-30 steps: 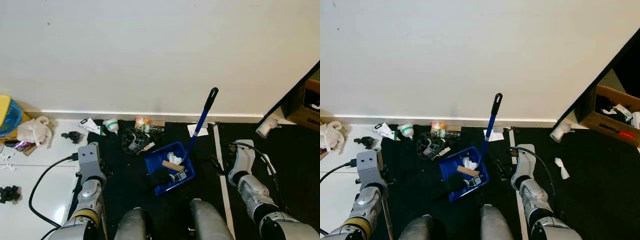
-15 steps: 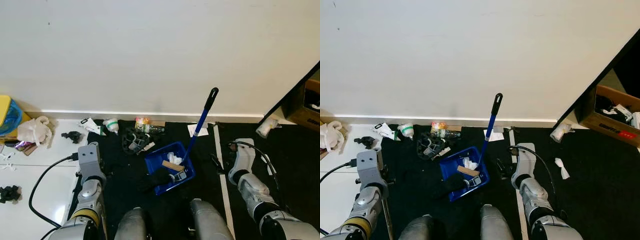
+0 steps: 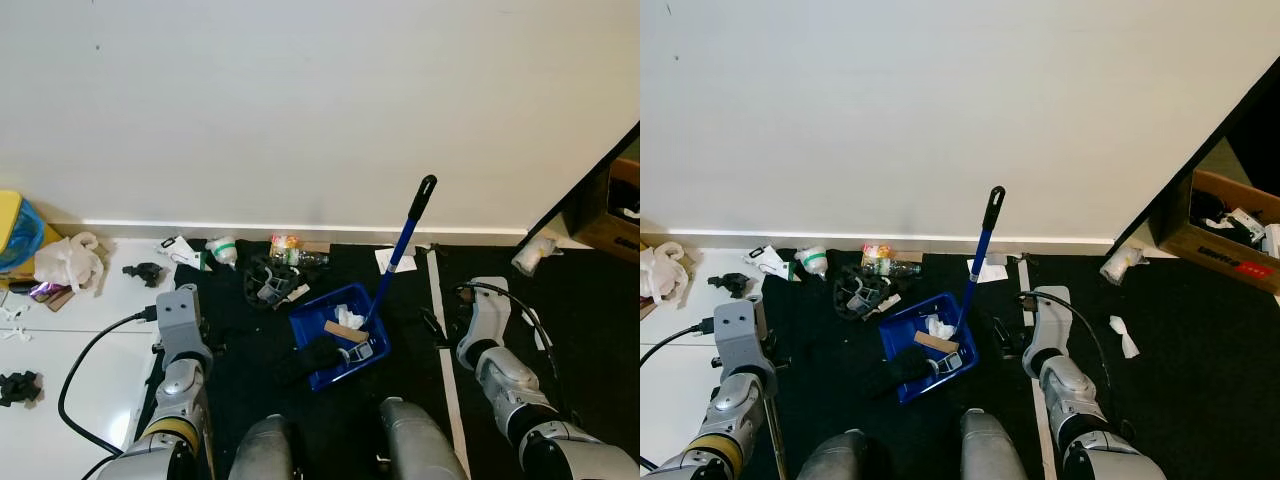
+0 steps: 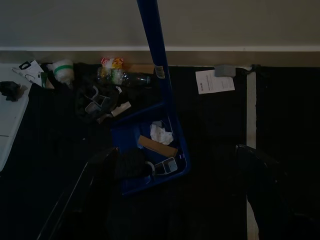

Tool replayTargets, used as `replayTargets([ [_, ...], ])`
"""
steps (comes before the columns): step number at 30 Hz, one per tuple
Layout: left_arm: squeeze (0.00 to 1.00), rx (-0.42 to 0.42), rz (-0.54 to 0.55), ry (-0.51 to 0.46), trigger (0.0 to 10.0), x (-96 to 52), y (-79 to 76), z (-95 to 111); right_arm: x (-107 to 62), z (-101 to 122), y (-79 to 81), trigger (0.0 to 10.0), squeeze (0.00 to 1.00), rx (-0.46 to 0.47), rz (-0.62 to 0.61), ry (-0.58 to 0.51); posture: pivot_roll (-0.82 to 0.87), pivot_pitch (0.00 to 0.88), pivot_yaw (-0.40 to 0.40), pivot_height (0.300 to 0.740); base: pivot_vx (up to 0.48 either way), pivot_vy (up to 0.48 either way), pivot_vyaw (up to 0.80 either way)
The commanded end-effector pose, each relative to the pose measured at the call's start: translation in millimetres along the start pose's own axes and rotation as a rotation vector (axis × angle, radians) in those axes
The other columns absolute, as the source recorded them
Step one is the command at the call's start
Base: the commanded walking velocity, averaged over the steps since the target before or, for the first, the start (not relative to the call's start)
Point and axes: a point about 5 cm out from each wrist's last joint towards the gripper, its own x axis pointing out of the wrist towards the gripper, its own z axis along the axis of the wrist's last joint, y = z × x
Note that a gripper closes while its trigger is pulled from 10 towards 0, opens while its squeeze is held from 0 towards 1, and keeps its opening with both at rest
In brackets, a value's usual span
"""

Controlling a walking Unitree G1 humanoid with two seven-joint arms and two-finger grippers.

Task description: Sweep floor

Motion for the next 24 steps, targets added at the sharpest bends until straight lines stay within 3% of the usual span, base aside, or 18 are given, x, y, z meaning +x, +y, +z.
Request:
replayTargets([
  [1,0.0,-0.049,-0.015,0.053,10.0,-4.8,-8.4,-13.6,-2.8,-5.0,-3.6,10.0,0.0,0.011,-0.014,0.021,0.01,0.087,-0.048,0.74,0.0,0.0,0.0],
  [24,0.0,-0.055,-0.016,0.052,10.0,-4.6,-8.4,-13.1,-2.5,-4.2,-4.0,10.0,0.0,0.015,-0.017,0.02,0.01,0.092,-0.048,0.74,0.0,0.0,0.0],
])
